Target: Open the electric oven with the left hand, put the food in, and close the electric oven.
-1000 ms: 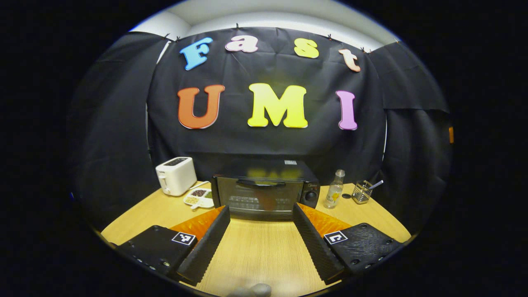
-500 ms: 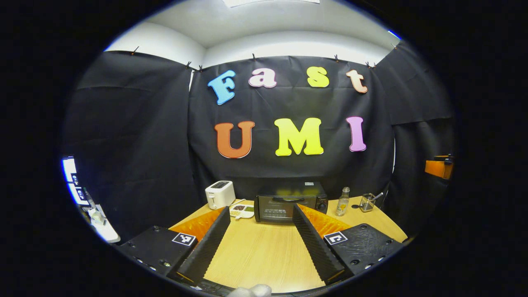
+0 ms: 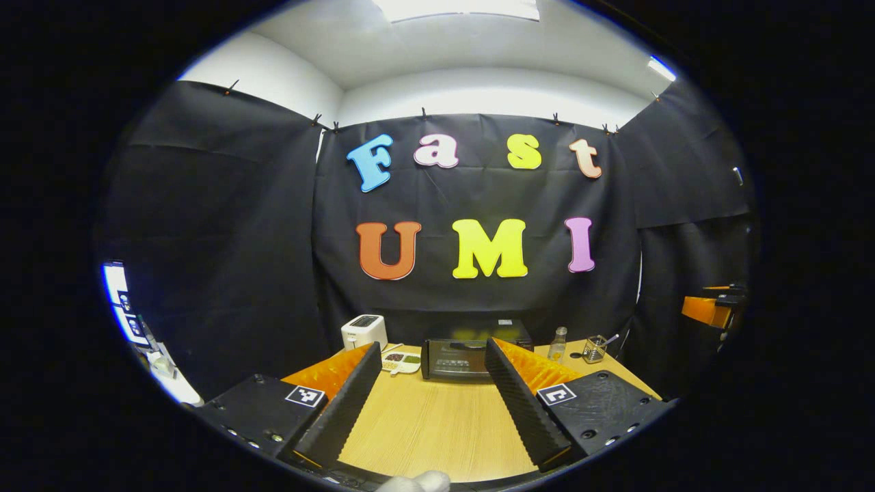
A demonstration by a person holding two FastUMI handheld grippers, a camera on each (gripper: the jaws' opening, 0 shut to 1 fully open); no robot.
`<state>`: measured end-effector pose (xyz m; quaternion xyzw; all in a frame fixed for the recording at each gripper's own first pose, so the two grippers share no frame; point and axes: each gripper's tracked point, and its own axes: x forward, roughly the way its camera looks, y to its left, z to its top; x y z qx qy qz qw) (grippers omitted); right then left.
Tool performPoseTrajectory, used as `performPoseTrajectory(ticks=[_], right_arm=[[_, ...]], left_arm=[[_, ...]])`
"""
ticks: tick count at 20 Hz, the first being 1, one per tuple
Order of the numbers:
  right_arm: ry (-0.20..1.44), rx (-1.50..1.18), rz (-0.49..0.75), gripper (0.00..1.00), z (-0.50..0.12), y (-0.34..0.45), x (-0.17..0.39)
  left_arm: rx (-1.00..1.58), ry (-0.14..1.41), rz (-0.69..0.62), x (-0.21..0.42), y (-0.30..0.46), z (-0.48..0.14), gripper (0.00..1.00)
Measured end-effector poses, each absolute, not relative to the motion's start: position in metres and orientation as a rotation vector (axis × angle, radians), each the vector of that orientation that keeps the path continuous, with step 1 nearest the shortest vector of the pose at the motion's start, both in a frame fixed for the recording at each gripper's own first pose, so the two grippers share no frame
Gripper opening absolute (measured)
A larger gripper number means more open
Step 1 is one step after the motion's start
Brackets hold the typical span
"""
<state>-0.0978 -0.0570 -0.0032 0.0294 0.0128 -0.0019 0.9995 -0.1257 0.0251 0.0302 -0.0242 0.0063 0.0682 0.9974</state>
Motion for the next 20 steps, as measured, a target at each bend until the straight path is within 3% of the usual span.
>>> performPoseTrajectory(ticks=[1,2,5,7,19,20], right_arm=[[0.019,0.057,-0.014,0.96,0.001,-0.054,-0.101],[0.009,0.049,-0.021,1.00,0.005,-0.048,-0.105],[-0.017,0.031,-0.044,0.96,0.012,-0.036,-0.116],[-0.014,0.041,-0.047,1.00,0.012,-0.028,-0.123],[0.003,0.060,-0.130,1.00,0.009,-0.042,-0.156],[0.002,0.059,-0.135,0.96,0.009,-0.043,-0.158]], left_arm=[[-0.058,0.009,0.126,-0.126,0.028,0.030,0.96],[-0.070,0.008,0.112,-0.126,0.029,0.031,0.96],[-0.068,0.001,0.088,-0.127,0.037,0.031,0.96],[-0.070,0.008,0.075,-0.129,0.039,0.030,0.96],[-0.068,0.006,0.004,-0.133,0.030,0.033,0.96],[-0.065,0.004,-0.003,-0.134,0.028,0.033,0.96]])
